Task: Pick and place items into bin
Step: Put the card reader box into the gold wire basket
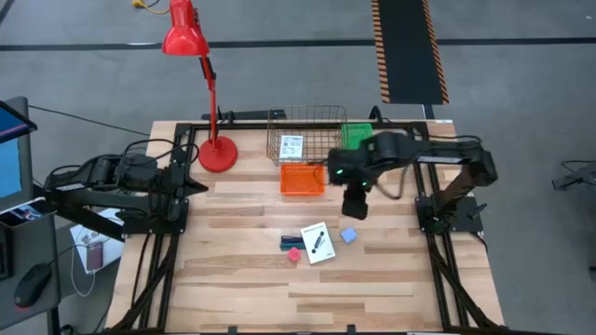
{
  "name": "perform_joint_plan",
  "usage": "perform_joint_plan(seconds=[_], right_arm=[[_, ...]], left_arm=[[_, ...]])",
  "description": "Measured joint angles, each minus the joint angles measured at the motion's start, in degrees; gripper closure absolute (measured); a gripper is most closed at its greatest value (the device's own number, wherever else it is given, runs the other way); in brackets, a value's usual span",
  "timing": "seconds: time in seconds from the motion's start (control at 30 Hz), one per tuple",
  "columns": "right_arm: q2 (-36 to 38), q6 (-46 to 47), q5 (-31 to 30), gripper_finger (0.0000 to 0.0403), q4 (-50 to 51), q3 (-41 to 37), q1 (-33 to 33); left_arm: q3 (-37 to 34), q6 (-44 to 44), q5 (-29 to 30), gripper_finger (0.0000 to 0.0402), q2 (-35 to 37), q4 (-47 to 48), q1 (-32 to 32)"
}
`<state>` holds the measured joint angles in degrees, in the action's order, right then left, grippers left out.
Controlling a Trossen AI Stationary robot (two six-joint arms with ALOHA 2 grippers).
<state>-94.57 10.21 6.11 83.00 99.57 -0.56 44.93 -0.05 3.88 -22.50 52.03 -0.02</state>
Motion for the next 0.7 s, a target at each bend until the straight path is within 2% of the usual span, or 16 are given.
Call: perform_joint_plan(seconds=[0.37, 0.7], right_arm=[[-7.63, -4.69, 0.0, 0.029, -1.14, 0.0, -2.36], [-7.79, -3.78, -0.04, 0.029, -7.61, 0.02, -2.36]], left_arm=[[0.0, 0.06, 0.0, 0.0401, 0.02, 0.0, -0.01], [0.0, -0.31, 0.0, 0.0401, 0.02, 0.0, 0.01]])
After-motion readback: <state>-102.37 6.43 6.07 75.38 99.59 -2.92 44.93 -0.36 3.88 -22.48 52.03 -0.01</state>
